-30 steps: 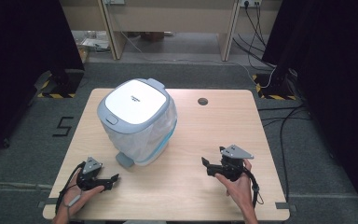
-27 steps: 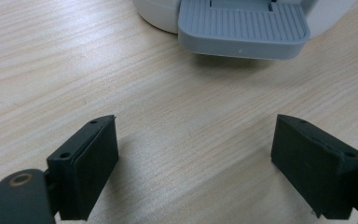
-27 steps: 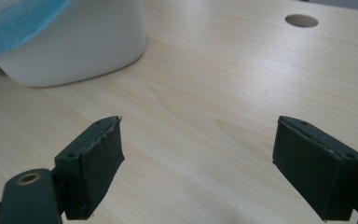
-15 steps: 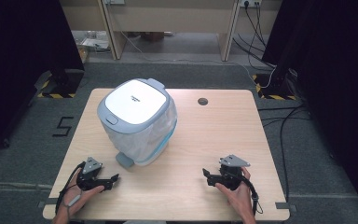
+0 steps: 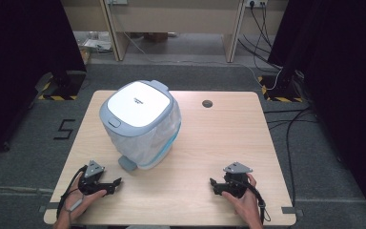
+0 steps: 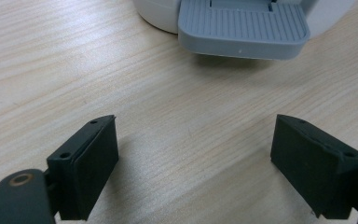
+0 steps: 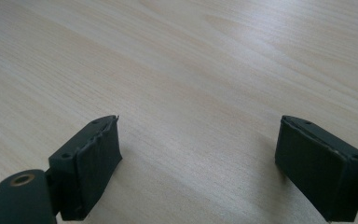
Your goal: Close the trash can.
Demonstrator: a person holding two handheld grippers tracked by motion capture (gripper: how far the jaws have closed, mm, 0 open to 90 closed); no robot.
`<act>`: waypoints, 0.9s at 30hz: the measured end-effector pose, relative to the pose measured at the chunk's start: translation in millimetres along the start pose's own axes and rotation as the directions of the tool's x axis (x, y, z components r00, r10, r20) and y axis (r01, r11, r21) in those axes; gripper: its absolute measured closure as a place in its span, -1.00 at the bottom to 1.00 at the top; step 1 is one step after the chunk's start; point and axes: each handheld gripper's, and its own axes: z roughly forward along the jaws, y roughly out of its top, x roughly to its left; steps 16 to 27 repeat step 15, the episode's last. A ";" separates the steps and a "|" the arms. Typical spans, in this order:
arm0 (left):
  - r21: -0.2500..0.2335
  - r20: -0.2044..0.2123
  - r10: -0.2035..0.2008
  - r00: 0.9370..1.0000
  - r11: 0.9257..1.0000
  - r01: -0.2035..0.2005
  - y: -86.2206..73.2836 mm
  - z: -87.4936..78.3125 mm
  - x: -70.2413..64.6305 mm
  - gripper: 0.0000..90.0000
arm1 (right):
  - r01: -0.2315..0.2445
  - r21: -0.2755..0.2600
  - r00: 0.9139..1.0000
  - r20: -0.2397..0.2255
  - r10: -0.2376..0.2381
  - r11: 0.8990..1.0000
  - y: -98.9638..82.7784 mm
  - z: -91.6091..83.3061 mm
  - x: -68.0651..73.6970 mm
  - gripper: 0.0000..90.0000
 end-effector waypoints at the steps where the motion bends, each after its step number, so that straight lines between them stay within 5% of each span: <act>1: 0.000 0.000 0.000 1.000 1.000 0.000 0.0 0.0 0.0 -0.69 | 0.000 0.000 1.000 0.001 0.000 1.000 0.0 0.0 0.1 -0.69; 27: 0.000 0.000 0.000 1.000 1.000 0.000 0.0 0.0 0.0 -0.69 | -0.006 0.002 1.000 0.004 0.006 1.000 -0.1 -0.1 -0.4 -0.71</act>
